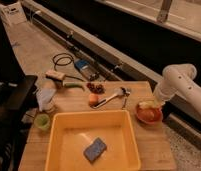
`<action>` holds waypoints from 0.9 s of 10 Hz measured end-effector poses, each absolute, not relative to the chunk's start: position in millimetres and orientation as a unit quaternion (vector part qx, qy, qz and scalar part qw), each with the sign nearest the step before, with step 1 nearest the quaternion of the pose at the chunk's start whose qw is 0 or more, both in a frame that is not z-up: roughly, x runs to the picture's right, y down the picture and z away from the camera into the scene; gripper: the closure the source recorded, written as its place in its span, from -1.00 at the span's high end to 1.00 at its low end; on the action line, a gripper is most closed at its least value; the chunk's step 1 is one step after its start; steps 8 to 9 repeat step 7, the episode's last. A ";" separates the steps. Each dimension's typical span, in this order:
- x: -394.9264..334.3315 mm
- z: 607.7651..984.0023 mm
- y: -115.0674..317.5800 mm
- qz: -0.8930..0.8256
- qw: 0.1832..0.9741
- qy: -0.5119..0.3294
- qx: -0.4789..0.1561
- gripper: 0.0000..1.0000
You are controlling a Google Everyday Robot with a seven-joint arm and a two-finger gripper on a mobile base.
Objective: Place banana in red bowl
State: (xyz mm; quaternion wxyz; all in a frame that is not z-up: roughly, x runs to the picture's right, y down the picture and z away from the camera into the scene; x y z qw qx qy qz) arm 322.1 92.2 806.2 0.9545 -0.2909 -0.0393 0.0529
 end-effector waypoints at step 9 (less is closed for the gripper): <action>318.2 796.6 106.4 0.066 0.946 -0.046 -0.313 0.57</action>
